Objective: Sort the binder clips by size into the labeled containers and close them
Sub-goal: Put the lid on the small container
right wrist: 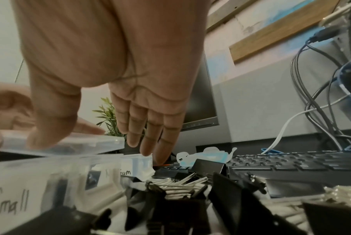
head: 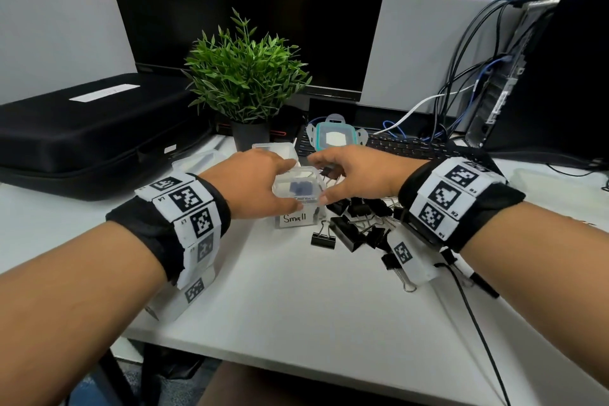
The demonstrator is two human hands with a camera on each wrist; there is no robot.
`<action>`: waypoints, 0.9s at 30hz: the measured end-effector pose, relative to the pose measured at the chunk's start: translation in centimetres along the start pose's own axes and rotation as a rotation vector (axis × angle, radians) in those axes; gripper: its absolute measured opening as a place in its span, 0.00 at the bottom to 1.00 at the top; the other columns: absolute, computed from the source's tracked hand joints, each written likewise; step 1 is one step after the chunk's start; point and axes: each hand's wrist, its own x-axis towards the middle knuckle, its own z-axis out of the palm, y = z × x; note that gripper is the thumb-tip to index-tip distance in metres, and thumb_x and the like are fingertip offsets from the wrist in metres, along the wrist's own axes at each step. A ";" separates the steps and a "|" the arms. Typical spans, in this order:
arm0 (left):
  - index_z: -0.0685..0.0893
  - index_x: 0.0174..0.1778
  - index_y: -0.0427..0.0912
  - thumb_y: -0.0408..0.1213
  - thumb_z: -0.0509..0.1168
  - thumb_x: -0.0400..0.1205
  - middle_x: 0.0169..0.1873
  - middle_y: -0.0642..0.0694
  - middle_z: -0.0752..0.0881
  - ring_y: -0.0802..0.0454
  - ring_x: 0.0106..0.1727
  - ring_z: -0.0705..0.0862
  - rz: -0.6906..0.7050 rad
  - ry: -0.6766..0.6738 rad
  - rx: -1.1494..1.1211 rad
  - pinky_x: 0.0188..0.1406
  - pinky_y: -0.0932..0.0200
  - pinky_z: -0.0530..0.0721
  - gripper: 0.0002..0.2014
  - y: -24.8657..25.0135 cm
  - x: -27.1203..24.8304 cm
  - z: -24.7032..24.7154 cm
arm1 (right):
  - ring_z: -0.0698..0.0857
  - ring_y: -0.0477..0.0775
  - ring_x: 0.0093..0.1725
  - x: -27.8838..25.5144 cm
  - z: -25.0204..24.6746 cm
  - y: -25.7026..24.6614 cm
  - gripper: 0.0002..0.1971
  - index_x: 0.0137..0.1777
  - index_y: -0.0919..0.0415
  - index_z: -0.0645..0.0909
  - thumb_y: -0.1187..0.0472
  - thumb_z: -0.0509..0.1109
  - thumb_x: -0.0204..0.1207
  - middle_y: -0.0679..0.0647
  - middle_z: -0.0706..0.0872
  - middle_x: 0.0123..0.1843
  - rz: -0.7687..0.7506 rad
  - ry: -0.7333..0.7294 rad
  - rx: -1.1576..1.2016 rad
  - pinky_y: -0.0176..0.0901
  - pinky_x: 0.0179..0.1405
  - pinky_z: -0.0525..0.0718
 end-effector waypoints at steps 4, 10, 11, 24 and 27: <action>0.63 0.80 0.49 0.58 0.65 0.76 0.75 0.52 0.71 0.52 0.74 0.70 -0.031 -0.080 -0.030 0.69 0.59 0.70 0.38 -0.3 0.2 0.3 | 0.78 0.48 0.65 0.3 0.5 -0.5 0.39 0.79 0.52 0.66 0.49 0.78 0.69 0.48 0.78 0.70 0.023 -0.007 -0.092 0.40 0.66 0.75; 0.64 0.80 0.51 0.57 0.65 0.77 0.75 0.53 0.72 0.53 0.74 0.71 -0.081 -0.132 -0.049 0.71 0.56 0.71 0.36 -0.7 0.5 0.7 | 0.77 0.48 0.67 0.7 0.5 -0.9 0.35 0.78 0.52 0.69 0.47 0.75 0.72 0.48 0.79 0.70 0.028 -0.029 -0.163 0.38 0.63 0.72; 0.64 0.80 0.51 0.57 0.66 0.77 0.75 0.54 0.72 0.53 0.74 0.71 -0.083 -0.133 -0.052 0.72 0.56 0.71 0.36 -0.7 0.6 0.7 | 0.76 0.49 0.68 0.7 0.5 -0.9 0.34 0.77 0.52 0.70 0.47 0.75 0.72 0.48 0.78 0.70 0.030 -0.026 -0.168 0.38 0.62 0.71; 0.72 0.75 0.56 0.33 0.62 0.82 0.77 0.58 0.68 0.52 0.77 0.67 -0.019 -0.121 0.032 0.72 0.59 0.65 0.26 -1.1 0.6 0.0 | 0.78 0.45 0.49 0.5 -0.2 -1.0 0.22 0.70 0.45 0.79 0.65 0.69 0.78 0.36 0.77 0.44 0.060 -0.049 -0.132 0.36 0.54 0.77; 0.73 0.75 0.54 0.39 0.63 0.80 0.77 0.58 0.69 0.54 0.75 0.68 -0.038 -0.105 0.001 0.70 0.61 0.67 0.25 -0.8 0.4 0.0 | 0.77 0.39 0.38 0.3 -0.2 -1.1 0.21 0.68 0.46 0.80 0.67 0.67 0.79 0.33 0.74 0.39 0.034 -0.027 -0.158 0.25 0.41 0.76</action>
